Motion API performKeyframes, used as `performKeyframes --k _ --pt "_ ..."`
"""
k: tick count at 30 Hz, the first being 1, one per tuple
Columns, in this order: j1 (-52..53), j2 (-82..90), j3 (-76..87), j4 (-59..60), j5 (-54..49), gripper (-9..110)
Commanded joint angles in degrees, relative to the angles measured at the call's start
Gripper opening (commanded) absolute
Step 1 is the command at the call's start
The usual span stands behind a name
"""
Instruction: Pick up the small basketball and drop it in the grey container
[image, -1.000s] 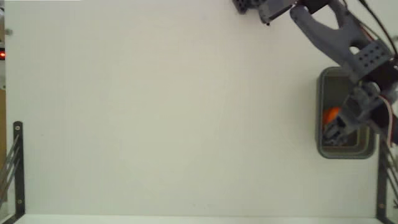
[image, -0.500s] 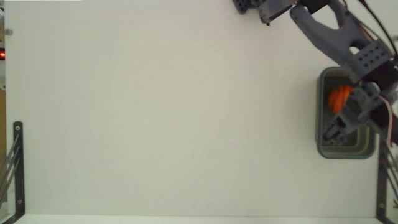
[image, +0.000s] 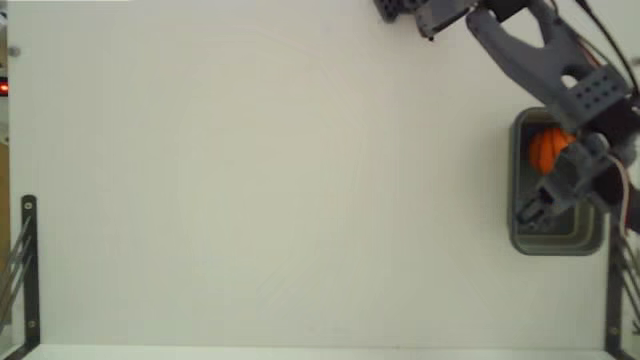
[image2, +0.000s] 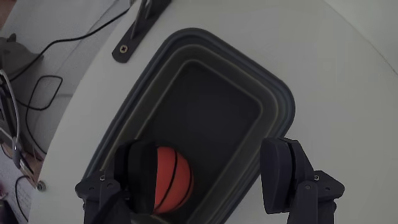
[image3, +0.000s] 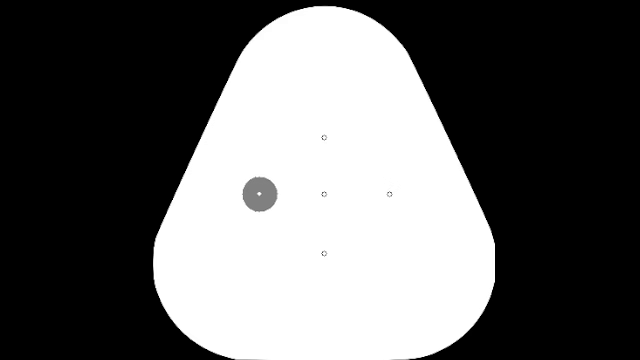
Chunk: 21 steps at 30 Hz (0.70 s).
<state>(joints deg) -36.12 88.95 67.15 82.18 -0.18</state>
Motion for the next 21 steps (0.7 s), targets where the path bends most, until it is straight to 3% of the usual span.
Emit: performKeyframes --k 1,21 --pt "0.4 6.3 0.9 -0.5 0.2 110" --pt "9.2 17.9 12.4 -0.4 0.2 110"
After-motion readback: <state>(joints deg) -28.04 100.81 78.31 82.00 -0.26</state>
